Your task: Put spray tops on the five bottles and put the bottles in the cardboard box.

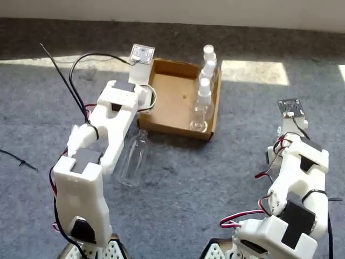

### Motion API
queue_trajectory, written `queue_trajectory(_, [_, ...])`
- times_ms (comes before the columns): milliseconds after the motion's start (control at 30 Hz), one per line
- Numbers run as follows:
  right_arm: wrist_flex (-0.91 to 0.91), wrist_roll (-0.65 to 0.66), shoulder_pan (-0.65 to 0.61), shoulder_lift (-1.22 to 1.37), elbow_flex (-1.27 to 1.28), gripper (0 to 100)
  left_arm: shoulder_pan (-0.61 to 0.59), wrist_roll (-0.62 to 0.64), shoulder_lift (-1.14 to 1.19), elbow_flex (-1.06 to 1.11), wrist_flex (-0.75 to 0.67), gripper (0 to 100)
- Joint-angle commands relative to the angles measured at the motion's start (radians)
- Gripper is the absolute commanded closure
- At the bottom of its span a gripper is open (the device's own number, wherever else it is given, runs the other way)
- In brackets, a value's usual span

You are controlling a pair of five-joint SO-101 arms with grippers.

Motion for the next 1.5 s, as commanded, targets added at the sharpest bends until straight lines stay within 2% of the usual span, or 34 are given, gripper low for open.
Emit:
queue_trajectory(0, [-0.001,0.006,-0.001,0.019,0.041,92.9,0.001,0.026,-0.025,-0.004,0.006,96])
queue_trajectory(200, [-0.001,0.006,0.001,0.019,0.041,92.9,-0.001,0.038,-0.025,-0.002,0.031,97])
queue_trajectory(333, [-0.001,0.006,0.001,0.019,0.041,92.9,-0.013,0.103,-0.025,-0.004,0.061,97])
queue_trajectory(1033, [0.001,0.006,0.001,0.019,0.042,92.9,-0.013,0.229,-0.025,0.025,0.106,97])
queue_trajectory(1467, [0.001,0.006,0.002,0.024,0.044,92.9,-0.013,0.233,-0.027,0.027,0.127,96])
